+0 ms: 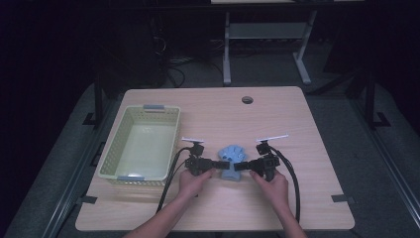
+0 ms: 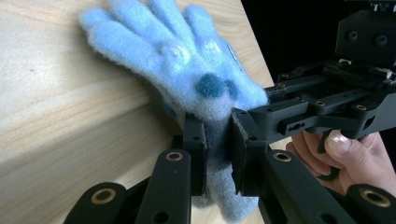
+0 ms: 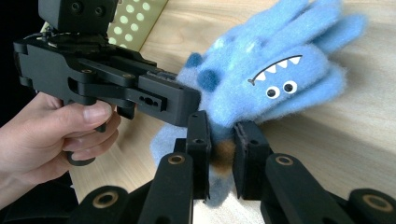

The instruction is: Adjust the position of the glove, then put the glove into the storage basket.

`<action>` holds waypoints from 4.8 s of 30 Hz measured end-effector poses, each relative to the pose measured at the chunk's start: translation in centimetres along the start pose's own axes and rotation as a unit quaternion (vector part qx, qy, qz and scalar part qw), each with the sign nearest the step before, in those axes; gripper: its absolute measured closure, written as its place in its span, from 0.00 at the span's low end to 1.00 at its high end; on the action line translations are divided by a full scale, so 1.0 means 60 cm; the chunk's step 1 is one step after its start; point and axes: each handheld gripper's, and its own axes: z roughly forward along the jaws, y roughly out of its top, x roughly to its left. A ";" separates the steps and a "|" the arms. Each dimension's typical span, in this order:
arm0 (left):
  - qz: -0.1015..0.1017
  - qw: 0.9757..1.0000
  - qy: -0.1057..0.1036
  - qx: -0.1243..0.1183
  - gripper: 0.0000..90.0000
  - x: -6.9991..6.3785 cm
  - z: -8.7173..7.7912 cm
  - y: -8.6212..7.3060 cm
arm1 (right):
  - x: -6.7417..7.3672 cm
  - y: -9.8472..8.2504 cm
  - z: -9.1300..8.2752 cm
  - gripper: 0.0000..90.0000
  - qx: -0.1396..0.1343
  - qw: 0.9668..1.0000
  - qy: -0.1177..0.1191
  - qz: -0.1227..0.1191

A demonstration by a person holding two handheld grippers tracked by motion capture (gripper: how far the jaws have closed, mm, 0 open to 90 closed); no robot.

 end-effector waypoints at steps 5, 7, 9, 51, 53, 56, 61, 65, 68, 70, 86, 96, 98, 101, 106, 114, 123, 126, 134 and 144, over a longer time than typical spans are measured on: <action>0.005 1.000 0.003 0.000 0.87 -0.002 -0.002 0.001 | -0.001 0.000 0.001 0.88 -0.001 1.000 -0.001 0.002; 0.004 1.000 0.002 -0.004 0.87 -0.005 -0.004 0.002 | 0.000 0.001 0.000 0.88 -0.004 1.000 0.001 -0.002; 0.012 1.000 0.004 -0.005 0.87 -0.012 -0.010 0.006 | 0.005 0.003 -0.004 0.88 -0.009 1.000 0.006 -0.002; 0.065 0.996 0.001 -0.054 0.86 -0.073 -0.110 0.047 | 0.104 0.071 -0.030 0.88 -0.032 0.998 0.015 -0.058; 0.068 0.996 0.002 -0.058 0.86 -0.077 -0.122 0.051 | 0.113 0.079 -0.029 0.88 -0.032 0.997 0.014 -0.064; 0.071 0.996 0.001 -0.060 0.86 -0.077 -0.130 0.054 | 0.119 0.084 -0.029 0.88 -0.033 0.997 0.018 -0.064; 0.069 0.995 0.001 -0.066 0.86 -0.076 -0.145 0.056 | 0.134 0.096 -0.023 0.88 -0.027 0.997 0.015 -0.074; 0.072 0.995 0.004 -0.063 0.86 -0.073 -0.157 0.055 | 0.140 0.099 -0.014 0.88 -0.025 0.997 0.020 -0.073; 0.072 0.995 0.005 -0.065 0.86 -0.072 -0.164 0.055 | 0.144 0.102 -0.008 0.88 -0.021 0.997 0.022 -0.074; 0.071 0.995 0.004 -0.066 0.86 -0.071 -0.169 0.056 | 0.148 0.105 -0.005 0.88 -0.020 0.996 0.022 -0.078; 0.080 0.993 0.012 -0.086 0.85 -0.061 -0.214 0.060 | 0.177 0.132 0.018 0.88 -0.014 0.995 0.031 -0.091; 0.080 0.992 0.017 -0.095 0.86 -0.056 -0.244 0.058 | 0.200 0.146 0.038 0.88 -0.008 0.994 0.034 -0.103; 0.082 0.992 0.018 -0.097 0.86 -0.054 -0.250 0.058 | 0.205 0.149 0.042 0.88 -0.008 0.994 0.034 -0.107; 0.080 0.992 0.019 -0.099 0.86 -0.051 -0.259 0.058 | 0.210 0.152 0.048 0.88 -0.009 0.993 0.036 -0.109; 0.078 0.991 0.022 -0.103 0.85 -0.045 -0.275 0.057 | 0.221 0.161 0.064 0.88 -0.005 0.993 0.036 -0.113; 0.068 0.991 0.022 -0.111 0.85 -0.034 -0.291 0.055 | 0.230 0.167 0.080 0.88 -0.005 0.993 0.040 -0.115; 0.061 0.991 0.030 -0.112 0.85 -0.022 -0.307 0.054 | 0.237 0.174 0.102 0.88 0.002 0.992 0.045 -0.116; 0.061 0.991 0.034 -0.115 0.86 -0.019 -0.318 0.054 | 0.242 0.178 0.110 0.88 0.001 0.992 0.050 -0.117; 0.056 0.990 0.040 -0.121 0.86 -0.006 -0.344 0.051 | 0.259 0.187 0.137 0.88 0.005 0.991 0.058 -0.122; 0.049 0.990 0.046 -0.126 0.87 0.013 -0.374 0.048 | 0.269 0.195 0.171 0.88 0.006 0.990 0.069 -0.123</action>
